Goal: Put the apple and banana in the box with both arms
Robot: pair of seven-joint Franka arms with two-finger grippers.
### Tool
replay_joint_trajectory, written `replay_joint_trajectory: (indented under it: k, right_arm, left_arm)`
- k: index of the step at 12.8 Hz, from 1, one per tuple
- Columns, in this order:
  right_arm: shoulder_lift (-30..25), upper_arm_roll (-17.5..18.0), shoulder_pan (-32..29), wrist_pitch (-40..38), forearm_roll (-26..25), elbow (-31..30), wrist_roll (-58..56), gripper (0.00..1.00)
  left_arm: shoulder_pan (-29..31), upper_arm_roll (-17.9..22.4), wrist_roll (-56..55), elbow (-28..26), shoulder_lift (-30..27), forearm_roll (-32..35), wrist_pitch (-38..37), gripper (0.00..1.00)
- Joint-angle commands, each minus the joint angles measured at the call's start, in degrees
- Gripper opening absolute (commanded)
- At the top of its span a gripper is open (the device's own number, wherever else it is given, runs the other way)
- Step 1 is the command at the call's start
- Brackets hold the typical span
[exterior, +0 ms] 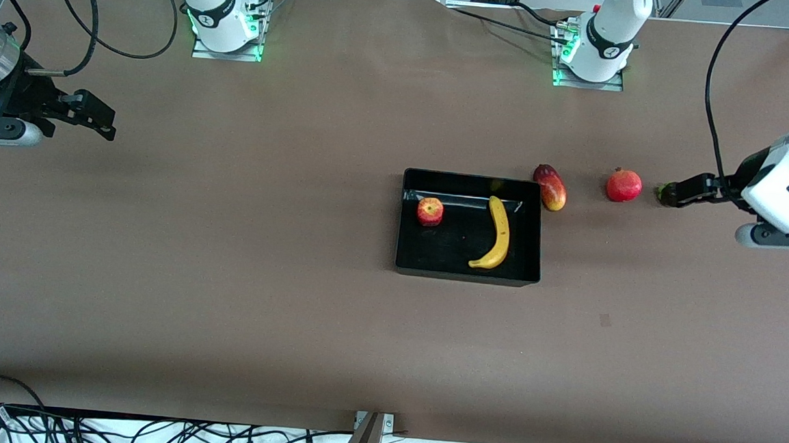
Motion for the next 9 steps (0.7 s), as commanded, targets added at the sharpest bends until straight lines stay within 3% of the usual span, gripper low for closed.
replay_joint_trajectory:
  k: [1, 2, 9]
  right_arm:
    - [0.0, 0.8, -0.7, -0.1, -1.0, 0.5, -0.4, 1.00]
    - [0.0, 0.8, -0.7, -0.1, -0.9, 0.5, -0.4, 1.00]
    - [0.0, 0.8, -0.6, -0.1, -0.8, 0.5, -0.4, 1.00]
  left_arm:
    - [-5.1, 8.4, 1.4, -16.4, -12.4, -6.6, 8.9, 1.00]
    - [-7.5, 10.4, 2.0, -16.4, -12.8, -6.6, 8.8, 1.00]
    - [-8.3, 9.6, 2.3, -14.5, -11.2, -3.0, 7.1, 1.00]
